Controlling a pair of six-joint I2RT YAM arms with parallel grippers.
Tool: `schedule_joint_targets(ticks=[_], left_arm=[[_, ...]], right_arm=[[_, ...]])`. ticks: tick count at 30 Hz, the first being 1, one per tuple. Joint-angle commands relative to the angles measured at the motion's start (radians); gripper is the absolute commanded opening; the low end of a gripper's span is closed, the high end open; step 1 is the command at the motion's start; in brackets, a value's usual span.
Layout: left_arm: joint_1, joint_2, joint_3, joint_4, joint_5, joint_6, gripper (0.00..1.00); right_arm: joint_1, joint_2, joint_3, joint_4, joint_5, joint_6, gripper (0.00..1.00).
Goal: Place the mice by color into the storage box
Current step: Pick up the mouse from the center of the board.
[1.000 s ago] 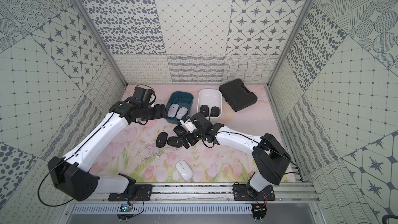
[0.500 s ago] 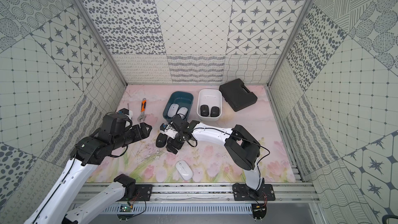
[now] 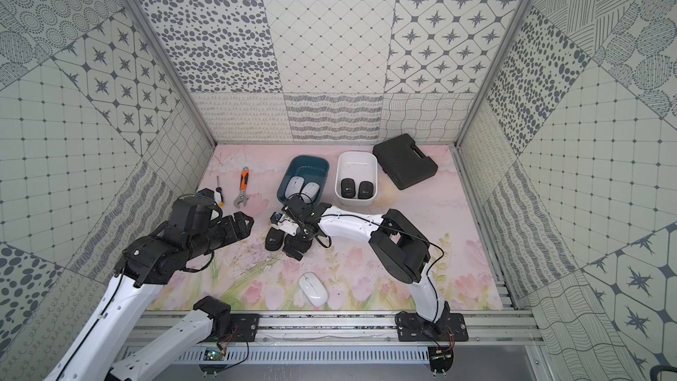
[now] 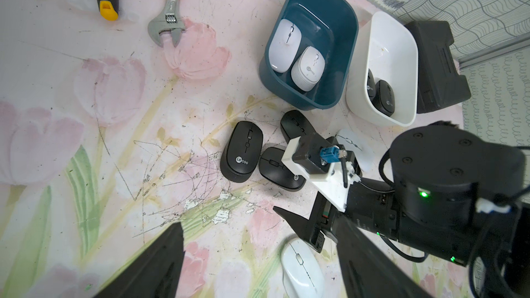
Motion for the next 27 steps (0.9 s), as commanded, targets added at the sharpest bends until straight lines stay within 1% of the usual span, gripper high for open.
schedule_joint_targets(ticks=[1,14,18,22,27], left_arm=[[0.01,-0.002,-0.003,-0.016,-0.023,0.0,0.87],[0.01,0.001,-0.027,0.004,-0.009,0.001,0.87],[0.009,0.0,-0.031,0.007,-0.009,0.001,0.87],[0.011,0.002,-0.036,0.009,-0.007,0.002,0.87],[0.01,0.006,-0.042,0.015,-0.008,0.002,0.87]], right_arm=[[0.002,0.033,0.029,-0.001,0.016,-0.02,0.99],[0.001,0.089,0.056,-0.01,0.024,-0.024,0.98],[0.001,0.092,0.046,-0.002,0.032,-0.009,0.91],[0.002,0.09,0.023,0.021,0.053,0.004,0.89],[0.001,0.084,-0.006,0.053,0.058,0.016,0.83]])
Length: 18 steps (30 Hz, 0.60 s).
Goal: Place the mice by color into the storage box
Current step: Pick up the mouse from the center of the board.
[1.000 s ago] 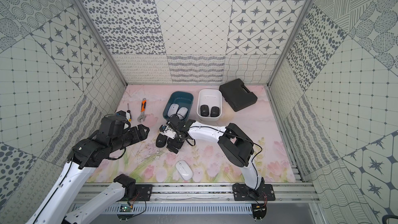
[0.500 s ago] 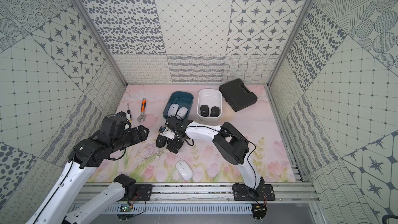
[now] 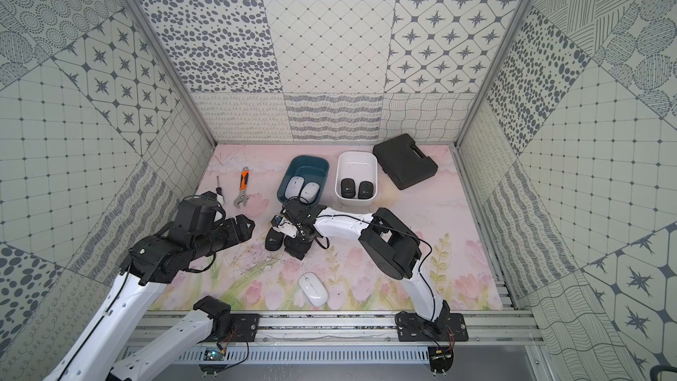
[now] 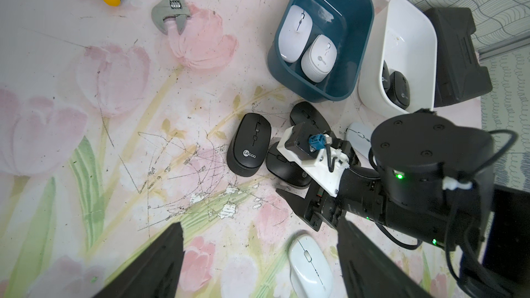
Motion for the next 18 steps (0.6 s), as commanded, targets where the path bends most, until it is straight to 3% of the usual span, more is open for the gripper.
schedule_joint_targets(ticks=[1,18], left_arm=[[0.009,0.002,-0.007,0.02,-0.007,0.002,0.87],[0.01,0.014,-0.023,0.037,-0.02,0.013,0.87]], right_arm=[[0.001,0.006,-0.032,0.048,0.015,0.023,0.82],[0.007,-0.061,-0.08,0.099,0.069,0.111,0.68]])
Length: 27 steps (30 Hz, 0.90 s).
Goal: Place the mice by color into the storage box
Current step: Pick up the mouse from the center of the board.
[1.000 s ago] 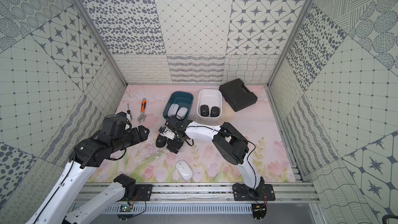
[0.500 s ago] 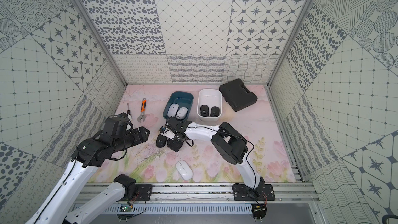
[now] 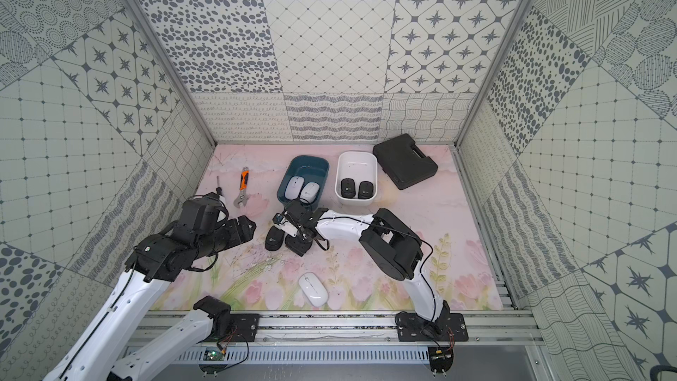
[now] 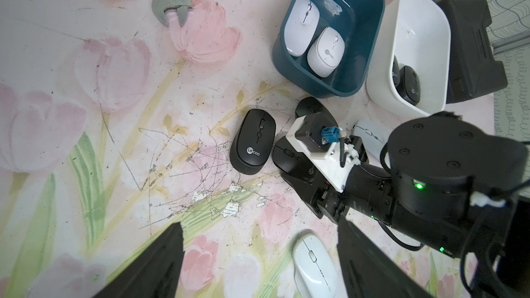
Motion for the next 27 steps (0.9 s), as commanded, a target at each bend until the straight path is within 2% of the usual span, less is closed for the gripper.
schedule_joint_targets(ticks=[1,20,27], left_arm=[[0.009,0.004,-0.003,0.031,-0.021,0.012,0.87],[0.01,0.007,-0.014,0.04,-0.031,0.016,0.88],[0.009,0.007,-0.018,0.048,-0.035,0.014,0.88]], right_arm=[[0.007,-0.046,-0.029,0.005,0.01,0.055,0.68],[0.028,-0.217,-0.043,0.001,0.078,0.19,0.64],[0.022,-0.298,-0.01,-0.051,0.124,0.194,0.64]])
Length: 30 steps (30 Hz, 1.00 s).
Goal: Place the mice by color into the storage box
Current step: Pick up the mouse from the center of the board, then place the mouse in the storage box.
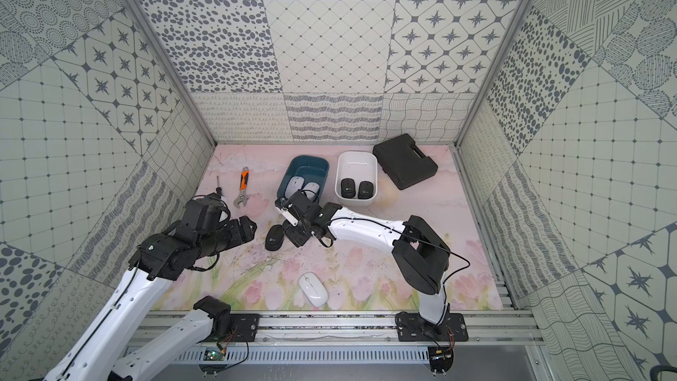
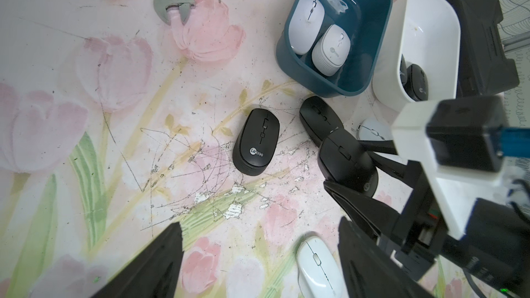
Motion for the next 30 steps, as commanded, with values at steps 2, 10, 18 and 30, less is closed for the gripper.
schedule_joint_targets(ticks=[2,10,18,30], left_arm=[[0.01,0.003,0.001,0.036,-0.026,0.01,0.88],[0.01,0.009,0.005,0.04,-0.024,0.009,0.88],[0.01,0.024,0.002,0.049,-0.021,0.006,0.88],[0.01,0.08,0.011,0.097,0.023,-0.006,0.88]], right_arm=[[-0.011,-0.061,0.046,-0.038,0.038,0.023,0.64],[-0.125,-0.119,0.095,-0.077,0.054,0.062,0.65],[-0.325,-0.119,0.121,-0.082,0.055,0.157,0.66],[-0.542,0.128,0.307,-0.062,0.12,0.257,0.69]])
